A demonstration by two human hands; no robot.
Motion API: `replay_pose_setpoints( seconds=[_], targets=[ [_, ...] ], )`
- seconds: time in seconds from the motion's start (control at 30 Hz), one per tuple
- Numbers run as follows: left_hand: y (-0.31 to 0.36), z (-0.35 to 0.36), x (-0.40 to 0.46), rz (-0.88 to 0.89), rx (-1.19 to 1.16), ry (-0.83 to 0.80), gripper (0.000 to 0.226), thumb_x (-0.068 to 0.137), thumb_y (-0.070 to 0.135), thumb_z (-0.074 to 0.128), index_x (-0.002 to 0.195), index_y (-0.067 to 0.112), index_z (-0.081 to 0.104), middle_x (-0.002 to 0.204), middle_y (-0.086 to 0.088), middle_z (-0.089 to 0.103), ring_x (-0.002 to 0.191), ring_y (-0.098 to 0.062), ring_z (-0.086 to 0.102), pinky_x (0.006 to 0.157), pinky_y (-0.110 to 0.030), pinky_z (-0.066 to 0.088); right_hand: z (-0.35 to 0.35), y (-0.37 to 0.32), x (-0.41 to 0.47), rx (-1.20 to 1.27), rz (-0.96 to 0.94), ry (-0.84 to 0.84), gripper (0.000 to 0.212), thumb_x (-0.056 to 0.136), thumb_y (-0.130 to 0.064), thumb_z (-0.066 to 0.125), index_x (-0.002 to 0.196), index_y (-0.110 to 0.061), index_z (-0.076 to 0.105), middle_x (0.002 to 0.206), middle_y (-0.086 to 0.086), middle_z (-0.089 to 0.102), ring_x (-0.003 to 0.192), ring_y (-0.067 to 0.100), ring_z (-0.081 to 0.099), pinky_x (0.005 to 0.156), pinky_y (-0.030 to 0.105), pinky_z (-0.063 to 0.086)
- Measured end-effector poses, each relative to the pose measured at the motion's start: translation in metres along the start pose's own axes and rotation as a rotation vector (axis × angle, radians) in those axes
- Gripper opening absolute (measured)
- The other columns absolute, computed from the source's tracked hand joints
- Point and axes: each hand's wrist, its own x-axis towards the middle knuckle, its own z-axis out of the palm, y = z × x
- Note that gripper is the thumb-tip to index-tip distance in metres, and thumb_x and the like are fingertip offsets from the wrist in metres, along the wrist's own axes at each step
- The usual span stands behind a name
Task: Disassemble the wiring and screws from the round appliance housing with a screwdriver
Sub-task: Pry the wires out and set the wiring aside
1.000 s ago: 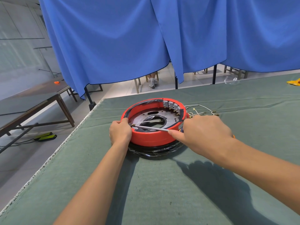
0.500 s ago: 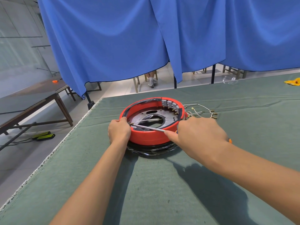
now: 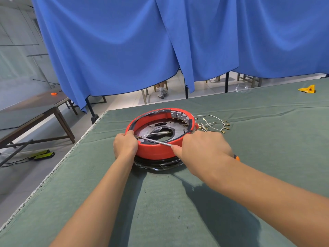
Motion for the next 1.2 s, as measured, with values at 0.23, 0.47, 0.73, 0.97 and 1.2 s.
replay_pose_setpoints(
  seconds=[0.23,0.47,0.73,0.97,1.2],
  targets=[
    [0.000,-0.002,-0.002,-0.006,-0.001,0.002,0.037,0.088,0.035,0.050,0.106,0.004,0.062,0.110,-0.017,0.064,0.101,-0.035,0.058,0.086,-0.041,0.044,0.005,0.009,0.005,0.048,0.034,0.008,0.040,0.103,-0.043,0.026,0.098,-0.016,0.056,0.074,0.003,0.038,0.073,0.025,0.042,0.054,0.029,0.029],
    [-0.001,-0.002,-0.002,-0.001,0.005,0.013,0.035,0.088,0.035,0.050,0.105,0.007,0.061,0.110,-0.015,0.063,0.102,-0.034,0.056,0.089,-0.042,0.044,0.010,0.022,-0.001,0.005,0.019,0.037,0.057,0.098,-0.058,0.025,0.063,-0.016,0.041,0.062,0.001,0.040,0.050,0.016,0.032,0.044,0.028,0.019],
    [-0.002,-0.002,-0.002,0.008,-0.015,0.011,0.031,0.089,0.036,0.051,0.096,0.007,0.061,0.106,-0.015,0.064,0.099,-0.034,0.058,0.086,-0.041,0.045,0.011,0.022,0.007,0.001,-0.012,0.064,0.058,0.097,-0.060,0.025,0.061,-0.017,0.040,0.060,0.000,0.040,0.049,0.015,0.032,0.044,0.028,0.019],
    [-0.003,0.000,-0.002,0.006,-0.018,0.018,0.033,0.088,0.035,0.052,0.100,0.006,0.062,0.107,-0.015,0.063,0.099,-0.033,0.057,0.083,-0.039,0.042,0.011,0.025,0.010,-0.029,-0.046,0.097,0.060,0.097,-0.061,0.025,0.060,-0.017,0.042,0.059,0.000,0.042,0.047,0.015,0.035,0.043,0.027,0.021],
    [-0.004,0.000,-0.001,-0.005,-0.027,0.023,0.035,0.087,0.036,0.051,0.102,0.007,0.063,0.106,-0.014,0.064,0.099,-0.032,0.058,0.085,-0.040,0.043,0.014,0.026,0.014,-0.048,-0.058,0.114,0.060,0.096,-0.062,0.024,0.063,-0.018,0.047,0.059,0.000,0.043,0.047,0.016,0.035,0.043,0.027,0.021]
  ],
)
